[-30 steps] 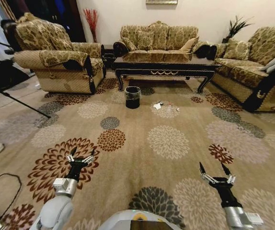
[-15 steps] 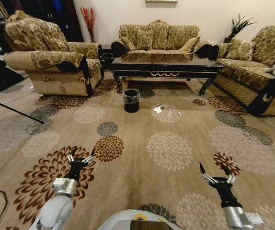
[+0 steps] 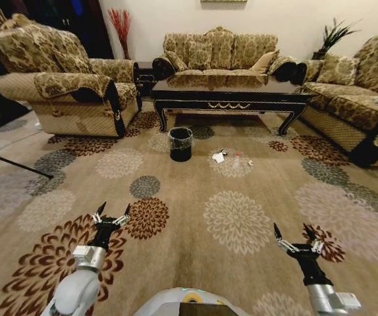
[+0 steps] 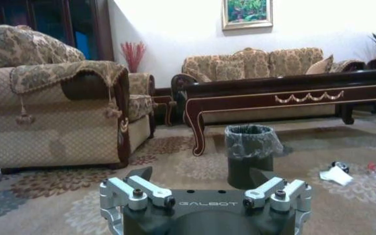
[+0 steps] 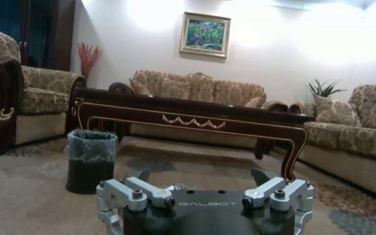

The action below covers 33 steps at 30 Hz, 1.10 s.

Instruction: Move to the front of the table and pick up the trash from the floor, then place it into the trash bin.

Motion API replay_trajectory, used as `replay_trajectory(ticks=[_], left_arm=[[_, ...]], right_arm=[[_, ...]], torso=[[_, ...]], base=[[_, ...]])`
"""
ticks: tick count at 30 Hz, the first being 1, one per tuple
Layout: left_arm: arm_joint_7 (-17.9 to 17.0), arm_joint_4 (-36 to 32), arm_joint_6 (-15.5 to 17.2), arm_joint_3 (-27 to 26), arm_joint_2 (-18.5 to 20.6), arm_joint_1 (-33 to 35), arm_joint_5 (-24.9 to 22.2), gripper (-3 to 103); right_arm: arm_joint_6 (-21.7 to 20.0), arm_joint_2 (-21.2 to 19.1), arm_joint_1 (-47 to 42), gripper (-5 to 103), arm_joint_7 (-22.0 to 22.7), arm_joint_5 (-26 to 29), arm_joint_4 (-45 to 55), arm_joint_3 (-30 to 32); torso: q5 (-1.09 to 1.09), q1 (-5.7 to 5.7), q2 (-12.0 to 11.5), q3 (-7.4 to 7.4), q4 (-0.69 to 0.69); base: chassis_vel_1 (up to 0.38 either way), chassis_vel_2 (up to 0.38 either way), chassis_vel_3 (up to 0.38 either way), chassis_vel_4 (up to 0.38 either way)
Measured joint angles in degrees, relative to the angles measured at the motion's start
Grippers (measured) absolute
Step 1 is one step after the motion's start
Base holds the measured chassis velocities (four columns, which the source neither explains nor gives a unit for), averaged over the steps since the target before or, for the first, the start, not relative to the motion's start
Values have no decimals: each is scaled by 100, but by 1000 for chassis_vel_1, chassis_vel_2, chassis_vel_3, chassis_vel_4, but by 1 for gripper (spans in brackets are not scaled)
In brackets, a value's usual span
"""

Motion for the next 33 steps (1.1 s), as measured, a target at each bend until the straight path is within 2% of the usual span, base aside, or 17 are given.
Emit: replay_trajectory(ticks=[22,33], left_arm=[[5,55,10,-11,6,-15,-67,99],[1,76,54,-4,7,-73,-62,99]], right_arm=[[-42,8,47,100,18,-141,-44,-81],[-92,-3,119,100,27,-162,-75,-130]], torso=[[1,0,4,3,1],[0,0,5,5,-1]], base=[[-164,168,171,-166],[-216,222,214,-236]])
